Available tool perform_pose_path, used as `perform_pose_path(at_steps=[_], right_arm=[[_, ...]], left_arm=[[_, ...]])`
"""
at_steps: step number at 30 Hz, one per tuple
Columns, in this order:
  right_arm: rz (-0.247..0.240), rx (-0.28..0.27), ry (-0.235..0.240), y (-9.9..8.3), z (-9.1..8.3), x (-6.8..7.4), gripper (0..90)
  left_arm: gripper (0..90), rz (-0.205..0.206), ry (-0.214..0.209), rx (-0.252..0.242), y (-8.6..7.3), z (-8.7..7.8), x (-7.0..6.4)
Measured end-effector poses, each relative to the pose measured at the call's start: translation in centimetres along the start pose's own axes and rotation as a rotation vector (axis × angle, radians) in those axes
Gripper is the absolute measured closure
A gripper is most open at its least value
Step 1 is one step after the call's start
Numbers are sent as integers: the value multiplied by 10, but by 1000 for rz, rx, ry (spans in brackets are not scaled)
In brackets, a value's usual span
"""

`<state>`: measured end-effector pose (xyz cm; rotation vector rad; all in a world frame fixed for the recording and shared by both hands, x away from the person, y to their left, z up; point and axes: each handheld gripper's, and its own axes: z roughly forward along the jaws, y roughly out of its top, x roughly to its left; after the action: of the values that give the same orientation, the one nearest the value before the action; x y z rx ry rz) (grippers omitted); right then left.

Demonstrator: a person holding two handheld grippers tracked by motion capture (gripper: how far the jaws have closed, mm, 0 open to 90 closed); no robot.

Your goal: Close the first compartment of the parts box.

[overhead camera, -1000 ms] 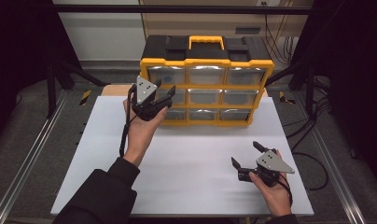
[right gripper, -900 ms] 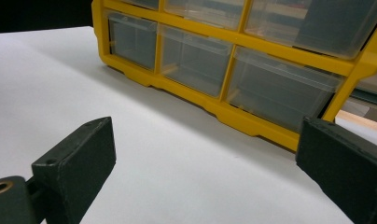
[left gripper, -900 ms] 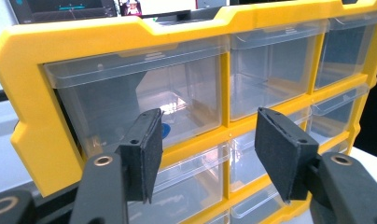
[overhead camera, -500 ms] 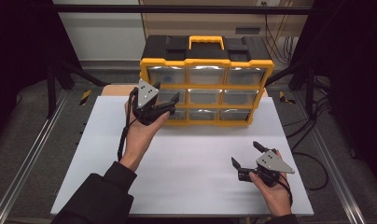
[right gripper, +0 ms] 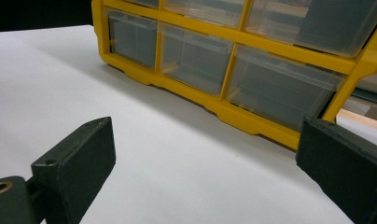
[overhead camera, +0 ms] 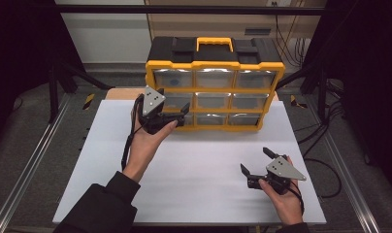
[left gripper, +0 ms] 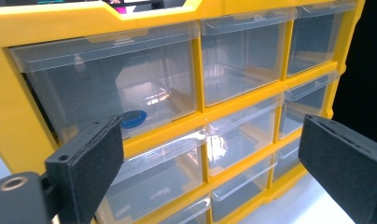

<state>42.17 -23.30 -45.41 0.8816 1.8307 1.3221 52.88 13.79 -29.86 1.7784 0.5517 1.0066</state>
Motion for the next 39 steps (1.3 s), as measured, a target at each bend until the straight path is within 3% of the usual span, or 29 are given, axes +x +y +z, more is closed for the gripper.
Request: perform_pose_path(at_steps=[18, 39], right_arm=[[11, 4, 1, -1, 0, -1, 43], [10, 1, -1, 0, 0, -1, 42]], left_arm=[[24, 37, -16, -30, 2, -3, -10], [20, 19, -25, -90, -1, -10, -14]])
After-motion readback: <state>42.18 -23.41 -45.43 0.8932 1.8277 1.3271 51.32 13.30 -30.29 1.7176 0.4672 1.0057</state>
